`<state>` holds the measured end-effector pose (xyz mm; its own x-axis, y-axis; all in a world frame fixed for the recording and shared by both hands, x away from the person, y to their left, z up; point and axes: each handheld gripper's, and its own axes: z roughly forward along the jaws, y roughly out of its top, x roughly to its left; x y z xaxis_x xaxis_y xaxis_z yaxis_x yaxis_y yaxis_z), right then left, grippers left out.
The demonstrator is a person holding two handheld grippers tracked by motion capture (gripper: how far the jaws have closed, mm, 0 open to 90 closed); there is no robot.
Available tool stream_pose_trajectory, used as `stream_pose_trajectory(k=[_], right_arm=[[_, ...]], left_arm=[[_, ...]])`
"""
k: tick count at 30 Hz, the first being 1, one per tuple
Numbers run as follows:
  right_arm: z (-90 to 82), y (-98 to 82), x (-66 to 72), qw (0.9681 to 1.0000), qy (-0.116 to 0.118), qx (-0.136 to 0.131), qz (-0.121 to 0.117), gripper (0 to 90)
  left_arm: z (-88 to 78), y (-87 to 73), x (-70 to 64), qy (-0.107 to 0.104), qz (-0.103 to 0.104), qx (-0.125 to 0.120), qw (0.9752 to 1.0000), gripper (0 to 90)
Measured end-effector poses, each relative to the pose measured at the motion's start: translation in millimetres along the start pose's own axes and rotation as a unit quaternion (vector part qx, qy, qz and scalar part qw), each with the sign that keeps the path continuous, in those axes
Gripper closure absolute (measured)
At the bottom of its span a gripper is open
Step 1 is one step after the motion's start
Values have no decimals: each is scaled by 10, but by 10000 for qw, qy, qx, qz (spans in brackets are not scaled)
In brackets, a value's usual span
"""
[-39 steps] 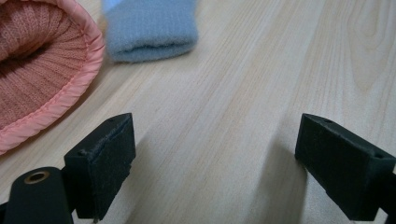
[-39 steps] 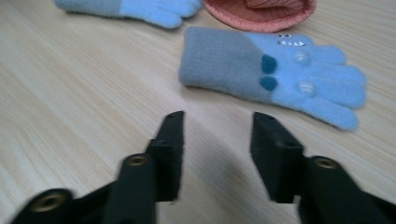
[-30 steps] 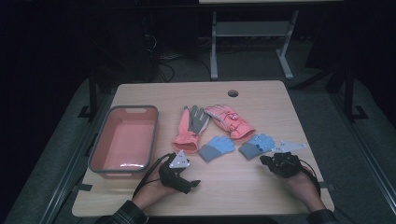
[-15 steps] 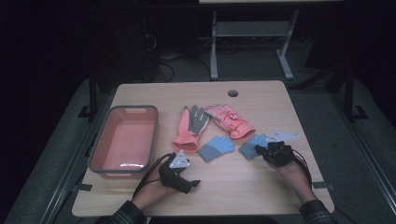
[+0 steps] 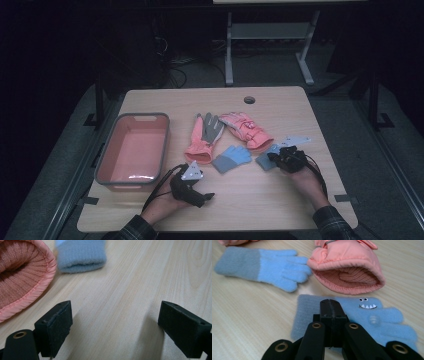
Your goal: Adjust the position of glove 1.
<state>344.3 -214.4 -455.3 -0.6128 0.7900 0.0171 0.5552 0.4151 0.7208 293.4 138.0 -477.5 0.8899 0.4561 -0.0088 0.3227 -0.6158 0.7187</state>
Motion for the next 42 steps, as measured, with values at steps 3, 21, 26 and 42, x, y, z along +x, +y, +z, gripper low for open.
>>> stream_pose_trajectory(k=[3,21,26,42], right_arm=[[65,-7,-37,10000,3,67,4,898],[70,-83,28,9991,239,339,-54,898],[48,-93,97,9983,395,392,-188,898],[-1,-111,461,9930,886,543,-558,898]], left_arm=[[0,0,-1,1,-5,-2,10000,115],[2,-3,-2,7,-7,-17,10000,115],[2,-4,-3,9,-12,-23,10000,115],[0,-3,-5,10,-20,-17,10000,115]])
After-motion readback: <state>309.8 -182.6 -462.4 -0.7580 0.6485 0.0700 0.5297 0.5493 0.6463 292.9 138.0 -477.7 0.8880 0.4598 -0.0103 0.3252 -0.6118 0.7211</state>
